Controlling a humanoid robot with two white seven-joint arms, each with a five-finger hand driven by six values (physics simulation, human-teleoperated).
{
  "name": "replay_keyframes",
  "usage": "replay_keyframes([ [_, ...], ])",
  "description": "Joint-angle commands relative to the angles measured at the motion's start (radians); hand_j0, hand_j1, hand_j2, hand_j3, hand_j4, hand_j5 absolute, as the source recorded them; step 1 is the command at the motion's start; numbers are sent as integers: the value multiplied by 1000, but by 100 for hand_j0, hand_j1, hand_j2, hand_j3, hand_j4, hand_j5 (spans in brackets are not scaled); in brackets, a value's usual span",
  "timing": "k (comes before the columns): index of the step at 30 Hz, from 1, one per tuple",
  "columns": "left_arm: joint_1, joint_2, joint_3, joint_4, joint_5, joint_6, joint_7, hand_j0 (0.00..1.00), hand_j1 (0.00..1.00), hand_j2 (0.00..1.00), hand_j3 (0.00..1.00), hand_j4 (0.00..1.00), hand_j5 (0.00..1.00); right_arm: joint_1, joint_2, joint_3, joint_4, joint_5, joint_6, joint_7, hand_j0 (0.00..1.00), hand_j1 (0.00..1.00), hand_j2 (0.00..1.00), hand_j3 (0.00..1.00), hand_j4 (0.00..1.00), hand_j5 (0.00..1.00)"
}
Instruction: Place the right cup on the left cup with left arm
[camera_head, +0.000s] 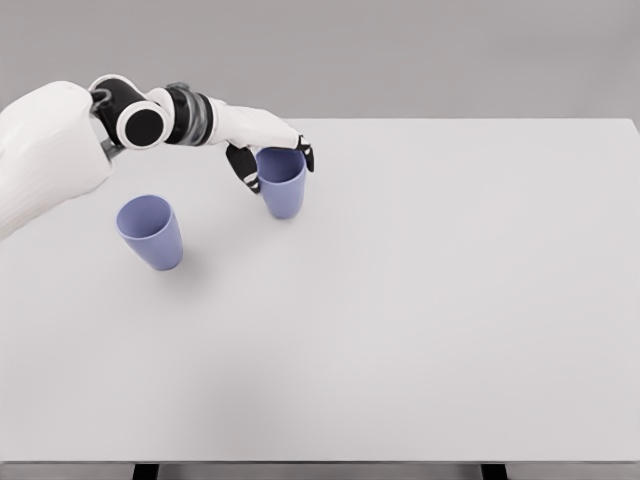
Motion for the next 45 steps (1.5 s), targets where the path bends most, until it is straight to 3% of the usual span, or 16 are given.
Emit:
replay_keyframes([
  [1, 0, 16, 1, -26, 5, 1, 0, 74, 74, 74, 74, 74, 74, 0, 0, 0, 0, 0, 0, 0, 100, 100, 100, 100, 100, 100],
  [25, -48, 285, 15, -362, 51, -1, 0, 74, 74, 74, 74, 74, 74, 0, 0, 0, 0, 0, 0, 0, 100, 100, 100, 100, 100, 100],
  [37, -89, 377, 18, -425, 87, -4, 0, 73, 73, 73, 73, 73, 73, 0, 0, 0, 0, 0, 0, 0, 100, 100, 100, 100, 100, 100],
  [45, -98, 463, 44, -470, 90, -77, 0, 73, 73, 73, 73, 73, 73, 0, 0, 0, 0, 0, 0, 0, 100, 100, 100, 100, 100, 100],
])
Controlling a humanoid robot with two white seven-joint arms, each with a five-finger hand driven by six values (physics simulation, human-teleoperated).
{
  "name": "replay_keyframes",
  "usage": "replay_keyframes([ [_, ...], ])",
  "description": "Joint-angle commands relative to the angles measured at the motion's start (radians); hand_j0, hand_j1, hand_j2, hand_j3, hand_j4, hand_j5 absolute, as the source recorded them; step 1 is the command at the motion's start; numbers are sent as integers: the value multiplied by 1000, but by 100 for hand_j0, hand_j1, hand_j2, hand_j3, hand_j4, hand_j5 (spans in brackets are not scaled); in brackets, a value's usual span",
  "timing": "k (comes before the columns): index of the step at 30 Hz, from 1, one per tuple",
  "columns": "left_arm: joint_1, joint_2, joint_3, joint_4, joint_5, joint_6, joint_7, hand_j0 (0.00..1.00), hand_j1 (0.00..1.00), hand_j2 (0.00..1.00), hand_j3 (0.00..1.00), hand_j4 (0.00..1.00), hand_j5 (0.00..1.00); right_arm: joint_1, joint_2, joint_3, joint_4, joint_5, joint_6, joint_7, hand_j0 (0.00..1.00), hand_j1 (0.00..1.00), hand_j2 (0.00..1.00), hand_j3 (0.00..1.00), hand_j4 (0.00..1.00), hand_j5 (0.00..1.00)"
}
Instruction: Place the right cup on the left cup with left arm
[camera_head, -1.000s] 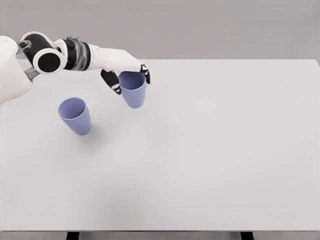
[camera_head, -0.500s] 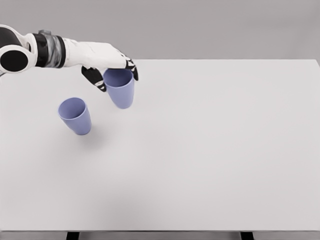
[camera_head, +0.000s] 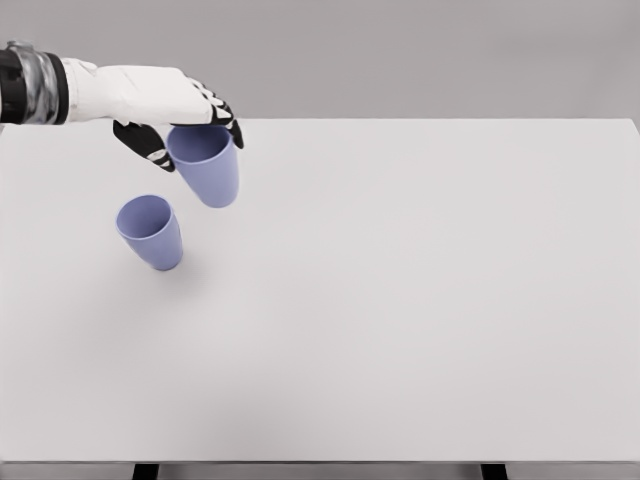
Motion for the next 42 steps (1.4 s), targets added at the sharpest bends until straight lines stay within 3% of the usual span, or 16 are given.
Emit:
replay_keyframes([
  [1, 0, 24, 9, -13, 3, -32, 0, 73, 73, 73, 73, 73, 73, 0, 0, 0, 0, 0, 0, 0, 100, 100, 100, 100, 100, 100],
  [12, -2, 133, 58, -17, 16, -199, 0, 74, 74, 74, 74, 74, 74, 0, 0, 0, 0, -2, 0, 1, 100, 100, 100, 100, 100, 100],
  [42, 12, 258, 64, -37, 7, -253, 0, 74, 74, 74, 74, 74, 74, 0, 0, 0, 0, 0, 0, 0, 100, 100, 100, 100, 100, 100],
])
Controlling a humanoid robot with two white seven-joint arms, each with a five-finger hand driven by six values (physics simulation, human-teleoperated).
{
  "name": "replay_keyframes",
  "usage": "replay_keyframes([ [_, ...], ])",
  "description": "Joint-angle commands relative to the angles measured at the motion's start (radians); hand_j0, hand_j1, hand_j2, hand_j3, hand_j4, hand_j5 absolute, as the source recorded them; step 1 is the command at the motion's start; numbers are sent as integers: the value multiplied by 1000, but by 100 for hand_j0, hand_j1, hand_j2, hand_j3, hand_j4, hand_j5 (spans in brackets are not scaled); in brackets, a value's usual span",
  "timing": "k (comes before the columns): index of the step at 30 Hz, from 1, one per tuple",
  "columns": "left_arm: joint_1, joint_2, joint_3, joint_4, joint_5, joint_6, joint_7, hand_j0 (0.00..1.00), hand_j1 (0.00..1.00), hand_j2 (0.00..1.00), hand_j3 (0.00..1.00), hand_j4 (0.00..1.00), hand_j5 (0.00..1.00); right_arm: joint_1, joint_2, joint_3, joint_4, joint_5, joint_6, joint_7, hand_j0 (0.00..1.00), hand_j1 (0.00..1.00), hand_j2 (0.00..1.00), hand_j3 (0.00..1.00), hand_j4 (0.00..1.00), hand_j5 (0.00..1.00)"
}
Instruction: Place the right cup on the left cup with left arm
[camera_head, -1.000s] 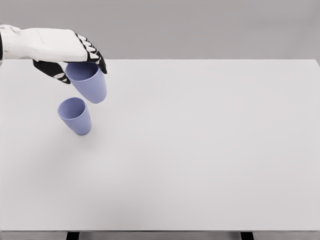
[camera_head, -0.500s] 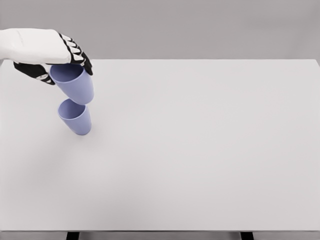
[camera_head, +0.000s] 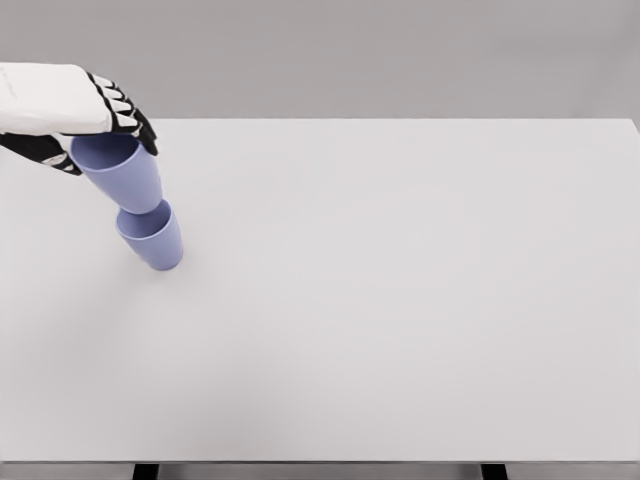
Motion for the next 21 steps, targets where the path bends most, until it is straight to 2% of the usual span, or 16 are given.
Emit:
replay_keyframes([
  [1, 0, 8, 0, 2, 3, 2, 0, 74, 74, 74, 74, 74, 74, 0, 0, 0, 0, 0, 0, 0, 100, 100, 100, 100, 100, 100],
  [21, 21, 16, -7, 2, -3, -12, 0, 74, 74, 74, 74, 74, 74, 0, 0, 0, 0, 0, 0, 1, 100, 100, 100, 100, 100, 100],
])
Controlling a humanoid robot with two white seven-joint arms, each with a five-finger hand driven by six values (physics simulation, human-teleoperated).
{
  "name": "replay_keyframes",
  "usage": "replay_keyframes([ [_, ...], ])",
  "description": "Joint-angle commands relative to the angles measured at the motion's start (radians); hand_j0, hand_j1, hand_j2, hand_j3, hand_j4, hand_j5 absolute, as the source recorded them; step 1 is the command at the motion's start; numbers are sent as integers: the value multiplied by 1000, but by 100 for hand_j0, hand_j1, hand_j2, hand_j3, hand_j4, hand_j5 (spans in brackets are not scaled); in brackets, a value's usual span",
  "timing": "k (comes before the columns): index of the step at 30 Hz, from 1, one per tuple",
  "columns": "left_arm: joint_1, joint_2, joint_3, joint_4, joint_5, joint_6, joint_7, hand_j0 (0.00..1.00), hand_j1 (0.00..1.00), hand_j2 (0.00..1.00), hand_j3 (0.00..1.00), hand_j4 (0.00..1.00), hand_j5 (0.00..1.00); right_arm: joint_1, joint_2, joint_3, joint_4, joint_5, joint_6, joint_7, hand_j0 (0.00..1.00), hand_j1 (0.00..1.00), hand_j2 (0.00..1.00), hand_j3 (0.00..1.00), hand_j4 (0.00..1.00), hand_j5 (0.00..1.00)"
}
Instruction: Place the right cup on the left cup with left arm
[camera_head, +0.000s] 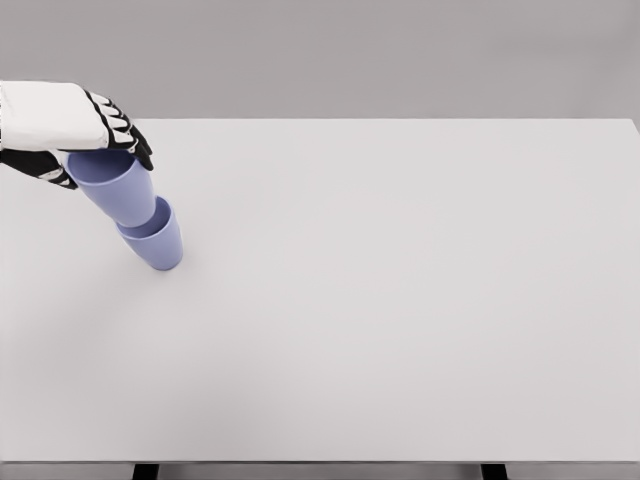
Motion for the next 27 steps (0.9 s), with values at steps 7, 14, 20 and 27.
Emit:
replay_keyframes([
  [7, 8, -4, 3, 4, -1, 4, 0, 74, 74, 74, 74, 74, 74, 0, 0, 0, 0, 0, 0, -1, 100, 100, 100, 100, 100, 100],
  [14, 11, -3, 6, 1, 2, 3, 0, 74, 74, 74, 74, 74, 74, 0, 0, 0, 0, 0, 0, 1, 100, 100, 100, 100, 100, 100],
  [20, 25, -8, 3, 2, -1, 4, 0, 74, 74, 74, 74, 74, 74, 0, 0, 0, 0, 0, 0, -1, 100, 100, 100, 100, 100, 100],
  [27, 31, -12, 3, 2, -4, 4, 0, 74, 74, 74, 74, 74, 74, 0, 0, 0, 0, 0, 0, 1, 100, 100, 100, 100, 100, 100],
])
